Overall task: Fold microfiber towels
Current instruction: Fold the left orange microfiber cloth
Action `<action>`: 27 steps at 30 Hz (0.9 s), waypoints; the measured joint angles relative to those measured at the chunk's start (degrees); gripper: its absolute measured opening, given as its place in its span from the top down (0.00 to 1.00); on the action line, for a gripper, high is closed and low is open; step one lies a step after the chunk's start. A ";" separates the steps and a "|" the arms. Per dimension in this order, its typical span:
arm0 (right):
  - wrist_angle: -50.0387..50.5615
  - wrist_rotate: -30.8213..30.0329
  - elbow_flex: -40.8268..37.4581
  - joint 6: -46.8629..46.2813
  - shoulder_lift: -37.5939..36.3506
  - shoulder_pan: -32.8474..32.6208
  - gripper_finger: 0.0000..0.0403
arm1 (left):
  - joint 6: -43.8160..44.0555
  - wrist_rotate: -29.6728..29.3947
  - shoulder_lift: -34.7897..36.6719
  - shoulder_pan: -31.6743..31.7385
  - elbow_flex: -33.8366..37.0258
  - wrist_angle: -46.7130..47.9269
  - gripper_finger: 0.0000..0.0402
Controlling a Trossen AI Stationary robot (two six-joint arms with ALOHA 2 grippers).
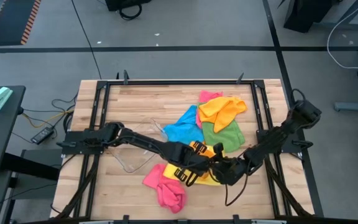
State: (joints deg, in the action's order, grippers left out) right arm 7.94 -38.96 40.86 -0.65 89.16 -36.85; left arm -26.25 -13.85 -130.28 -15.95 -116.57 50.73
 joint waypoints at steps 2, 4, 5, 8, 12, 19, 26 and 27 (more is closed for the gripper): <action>2.47 -0.20 -0.01 -1.29 -0.13 -0.09 0.80 | -1.23 -0.02 0.00 0.21 0.00 -0.36 0.94; 3.82 -0.52 -0.02 -2.33 0.34 -0.03 0.80 | -1.43 -0.04 -0.02 0.55 0.00 -0.62 0.95; 4.40 -0.87 -0.14 -2.55 0.61 -0.01 0.80 | -1.41 -0.02 -0.02 0.74 0.00 -0.86 0.95; 4.36 -1.81 -1.02 -2.82 1.12 -0.05 0.80 | -0.11 0.03 -0.02 1.59 0.00 -1.35 0.93; 4.56 -1.98 -1.87 -3.54 0.63 -0.04 0.80 | 0.99 0.01 -0.45 3.05 0.01 -1.86 0.92; 9.01 -4.12 -1.90 -7.06 -1.18 -1.81 0.80 | 1.80 0.29 -2.42 5.43 0.05 -2.88 0.94; 13.60 -4.31 -1.92 -11.69 -2.20 -3.46 0.80 | 1.59 0.38 -4.01 6.06 -0.04 -4.90 0.89; 13.72 -4.31 -1.92 -12.08 -2.29 -3.57 0.80 | 1.59 0.39 -4.12 6.05 -0.03 -4.94 0.88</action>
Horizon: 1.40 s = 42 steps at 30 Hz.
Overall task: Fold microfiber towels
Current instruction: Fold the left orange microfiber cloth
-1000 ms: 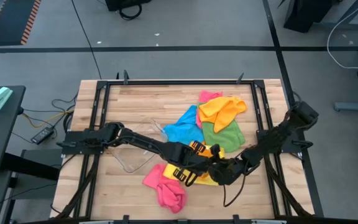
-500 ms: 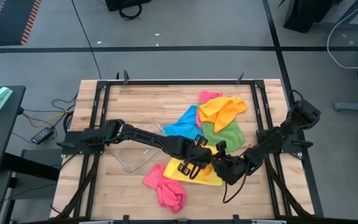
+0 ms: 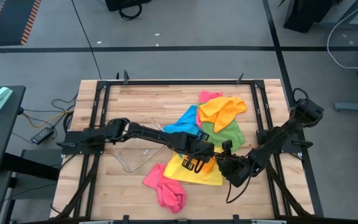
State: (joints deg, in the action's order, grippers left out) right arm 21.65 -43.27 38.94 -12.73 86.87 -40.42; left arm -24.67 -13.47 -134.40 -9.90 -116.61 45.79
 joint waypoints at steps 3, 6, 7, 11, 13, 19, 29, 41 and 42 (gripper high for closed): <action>2.83 -0.02 0.04 -2.15 -1.14 -0.57 0.80 | -0.04 0.01 -0.44 -0.18 0.14 -0.05 0.82; 5.46 -0.02 0.37 -4.89 -2.53 -1.20 0.80 | 0.00 -0.93 -0.53 -0.32 0.14 -0.51 0.75; 6.06 -0.15 0.37 -5.52 -3.21 -1.51 0.80 | 0.00 -1.92 -0.55 -0.36 0.14 -0.57 0.73; 6.03 -0.01 0.37 -6.42 -4.99 -2.78 0.80 | 0.02 -5.01 -0.10 -0.96 0.14 -0.07 0.65; 5.92 0.01 0.42 -6.77 -5.77 -3.35 0.80 | 0.50 -5.08 0.96 -1.30 0.14 0.84 0.61; 0.86 -0.15 0.18 -3.64 -6.73 -3.52 0.80 | 1.81 -4.38 2.18 -3.17 0.03 0.98 0.54; -17.25 1.59 -4.74 4.39 -6.12 0.72 0.80 | 3.32 -4.28 2.18 -6.26 0.08 3.48 0.55; -15.54 13.36 -6.01 -3.02 -6.19 7.10 0.59 | 5.62 -4.82 2.16 -6.07 0.08 6.68 0.57; -15.40 13.40 -6.01 -3.83 -6.19 7.50 0.58 | 5.63 -4.85 2.16 -6.06 0.08 6.69 0.58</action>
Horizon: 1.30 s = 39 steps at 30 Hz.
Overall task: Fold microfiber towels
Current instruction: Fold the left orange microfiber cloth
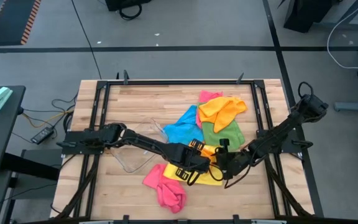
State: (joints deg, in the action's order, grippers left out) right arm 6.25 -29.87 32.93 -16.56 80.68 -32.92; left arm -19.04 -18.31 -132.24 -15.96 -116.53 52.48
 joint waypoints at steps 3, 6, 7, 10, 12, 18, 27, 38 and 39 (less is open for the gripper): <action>1.05 1.71 0.04 -1.55 0.71 1.37 0.57 | 0.15 -0.06 -0.01 0.04 0.00 0.08 0.58; 0.87 3.01 0.02 -1.03 1.98 1.99 0.60 | 0.40 -0.06 0.00 0.04 0.00 0.08 0.59; 0.69 3.18 0.02 -0.84 2.44 2.07 0.62 | 0.40 -0.06 0.00 0.04 0.00 0.12 0.59; 0.28 3.33 0.02 0.36 3.06 2.05 0.72 | 0.39 -0.06 -0.01 0.02 0.00 0.11 0.60; -0.34 3.36 0.02 1.37 3.06 2.07 0.80 | 0.39 -0.06 -0.01 0.04 0.00 0.14 0.60; -1.11 4.13 0.04 3.29 3.06 2.03 0.93 | 0.43 -0.06 0.00 0.03 0.00 0.24 0.60; 2.87 4.25 3.19 7.74 0.32 1.87 0.97 | 0.43 -0.07 -0.01 -0.85 0.00 0.59 0.63; 8.37 0.37 3.21 12.57 0.22 4.32 0.98 | 0.43 -0.06 -0.01 -1.67 0.00 0.70 0.66; 9.04 0.34 3.21 13.13 0.27 4.62 0.98 | 0.43 -0.06 -0.01 -1.67 0.00 0.69 0.65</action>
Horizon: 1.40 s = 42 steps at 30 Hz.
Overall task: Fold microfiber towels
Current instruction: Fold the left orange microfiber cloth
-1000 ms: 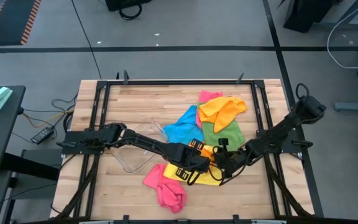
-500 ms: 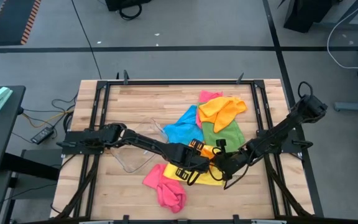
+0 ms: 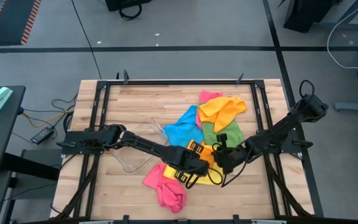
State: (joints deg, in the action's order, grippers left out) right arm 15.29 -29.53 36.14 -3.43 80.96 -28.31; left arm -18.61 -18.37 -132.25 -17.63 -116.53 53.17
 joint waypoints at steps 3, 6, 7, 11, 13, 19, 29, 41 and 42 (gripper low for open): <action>0.55 -0.01 0.00 0.29 0.58 1.21 0.98 | 0.31 0.18 0.00 0.09 0.00 -0.02 0.64; 0.70 0.00 -0.13 0.34 1.72 2.37 0.98 | 0.39 0.24 0.00 0.09 0.00 -0.07 0.63; 0.57 0.01 -0.41 0.31 1.97 2.73 0.97 | 0.39 0.24 0.00 0.08 0.00 -0.10 0.62; -1.89 1.48 -2.40 0.29 2.50 3.85 0.95 | 0.02 0.19 0.00 -0.15 0.02 -0.83 0.58; -4.19 2.08 -3.10 0.31 2.50 3.97 0.94 | -0.09 0.14 -0.02 -0.27 0.02 -1.97 0.55; -5.18 2.35 -3.34 -0.81 2.50 3.96 0.89 | -3.05 -2.45 -2.10 -0.38 0.07 -5.58 0.44; -6.70 2.44 -3.41 -2.83 2.50 4.69 0.86 | -8.66 -14.92 -4.72 -1.66 0.09 -7.82 0.33; -6.73 3.13 -3.94 -4.77 2.48 6.04 0.85 | -9.09 -15.93 -5.95 -0.49 0.07 -6.71 0.43; -6.67 3.61 -3.98 -4.99 2.48 6.25 0.85 | -9.07 -15.98 -5.95 -0.30 0.07 -6.66 0.44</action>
State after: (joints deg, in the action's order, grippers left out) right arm 8.62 -25.92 32.16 -8.41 83.44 -22.06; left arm -27.68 -34.35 -138.19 -17.93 -116.46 46.50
